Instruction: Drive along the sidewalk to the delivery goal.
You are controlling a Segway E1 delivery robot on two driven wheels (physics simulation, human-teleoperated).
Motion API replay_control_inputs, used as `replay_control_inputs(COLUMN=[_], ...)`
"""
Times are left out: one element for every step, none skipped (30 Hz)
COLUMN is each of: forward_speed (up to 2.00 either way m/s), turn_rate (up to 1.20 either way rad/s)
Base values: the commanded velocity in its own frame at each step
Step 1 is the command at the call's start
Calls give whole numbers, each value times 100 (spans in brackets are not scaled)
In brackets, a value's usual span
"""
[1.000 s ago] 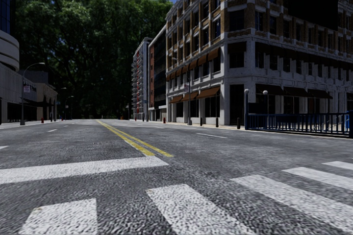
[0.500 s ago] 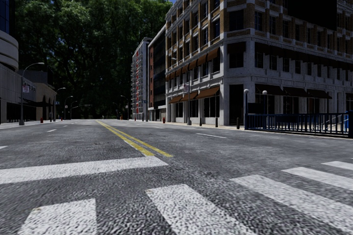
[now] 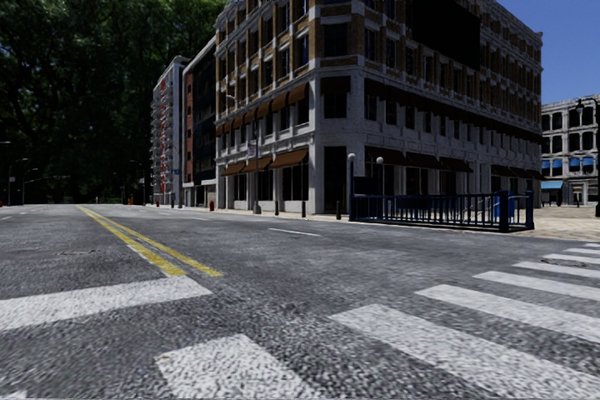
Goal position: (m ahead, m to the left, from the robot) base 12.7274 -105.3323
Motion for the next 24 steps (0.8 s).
replay_control_inputs(forward_speed=[93,93,93,93,93,93,93,93,93,93,93,93,93,93,93,93,93,93,93,93,93,93,93,94], turn_rate=[-63,-63,-63,-63,-62,-62,-62,-62,-62,-62,-62,-62,-62,-62,-62,-62,-62,-62,-62,-62,-62,-62,-62,-62])
